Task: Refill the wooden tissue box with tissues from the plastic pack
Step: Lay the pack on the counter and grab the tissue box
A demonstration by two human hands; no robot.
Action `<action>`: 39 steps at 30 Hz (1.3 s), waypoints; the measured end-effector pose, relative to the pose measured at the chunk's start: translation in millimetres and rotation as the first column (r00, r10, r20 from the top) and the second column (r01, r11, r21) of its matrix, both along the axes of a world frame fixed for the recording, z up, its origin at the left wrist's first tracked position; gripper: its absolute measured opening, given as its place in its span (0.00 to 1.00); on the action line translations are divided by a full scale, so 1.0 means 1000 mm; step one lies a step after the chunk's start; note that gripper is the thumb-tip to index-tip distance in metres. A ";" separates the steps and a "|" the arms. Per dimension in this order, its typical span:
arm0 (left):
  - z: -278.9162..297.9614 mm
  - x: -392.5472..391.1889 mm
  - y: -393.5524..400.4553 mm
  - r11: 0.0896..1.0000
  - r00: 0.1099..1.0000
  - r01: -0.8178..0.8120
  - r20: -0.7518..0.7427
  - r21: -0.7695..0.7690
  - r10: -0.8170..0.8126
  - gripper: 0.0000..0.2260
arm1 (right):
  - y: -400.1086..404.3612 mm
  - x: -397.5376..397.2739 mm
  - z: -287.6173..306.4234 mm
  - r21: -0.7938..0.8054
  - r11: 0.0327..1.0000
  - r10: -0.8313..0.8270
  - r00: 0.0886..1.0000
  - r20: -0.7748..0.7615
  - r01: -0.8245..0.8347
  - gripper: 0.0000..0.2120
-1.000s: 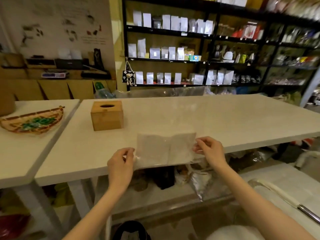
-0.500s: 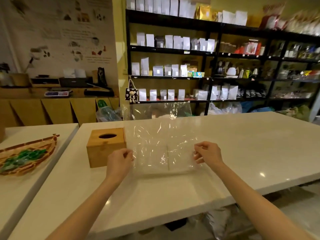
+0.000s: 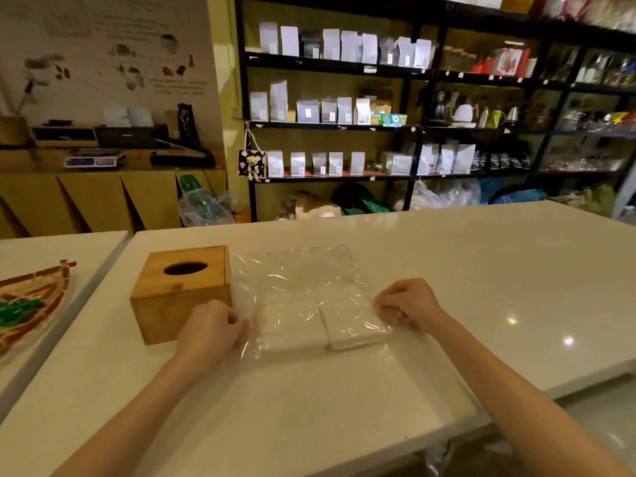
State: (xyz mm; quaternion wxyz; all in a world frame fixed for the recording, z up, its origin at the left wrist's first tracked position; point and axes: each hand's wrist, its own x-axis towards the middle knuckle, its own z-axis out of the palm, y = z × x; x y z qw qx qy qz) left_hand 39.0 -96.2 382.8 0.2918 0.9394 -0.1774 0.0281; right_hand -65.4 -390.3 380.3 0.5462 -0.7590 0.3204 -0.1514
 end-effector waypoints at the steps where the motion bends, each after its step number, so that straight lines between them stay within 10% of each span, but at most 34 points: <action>1: 0.004 0.001 0.000 0.991 1.000 -0.011 0.020 0.134 0.009 0.16 | -0.002 0.000 0.000 -0.054 0.998 0.004 1.000 -0.028 -0.006 0.04; 4: 0.029 -0.005 -0.012 0.893 0.987 -0.065 0.163 0.445 -0.009 0.13 | -0.004 0.001 0.001 -0.159 0.987 0.026 0.998 -0.064 -0.035 0.02; 8: 0.058 -0.015 -0.050 0.925 0.920 0.066 0.337 0.373 -0.201 0.16 | -0.008 0.005 0.001 -0.199 0.979 0.041 0.999 -0.016 -0.044 0.03; 13: 0.044 -0.012 -0.107 0.845 0.814 0.533 -0.246 -0.044 -0.526 0.23 | -0.010 0.007 -0.003 -0.223 0.975 0.022 0.999 0.032 -0.015 0.03; 20: 0.029 -0.007 -0.125 0.849 0.718 0.504 -0.468 -0.162 -0.515 0.28 | -0.010 -0.004 -0.009 -0.275 0.961 0.006 0.984 0.176 0.043 0.03; 26: 0.041 0.004 -0.121 0.813 0.601 0.476 -0.551 -0.335 -0.579 0.34 | -0.020 -0.027 0.019 0.000 0.981 0.183 0.917 0.355 -0.195 0.04; 30: 0.055 0.014 -0.110 0.786 0.552 0.551 -0.585 -0.279 -0.594 0.35 | -0.026 -0.046 0.030 0.296 0.810 0.340 0.817 0.465 -0.506 0.05; 34: 0.063 0.018 -0.097 0.766 0.483 0.618 -0.684 -0.175 -0.547 0.35 | -0.027 -0.063 0.026 0.253 0.732 0.542 0.766 0.345 -0.632 0.17; 39: 0.059 -0.007 -0.091 0.781 0.637 0.624 -0.587 0.012 -0.500 0.30 | -0.018 -0.074 0.021 0.337 0.701 0.608 0.773 0.178 -0.629 0.23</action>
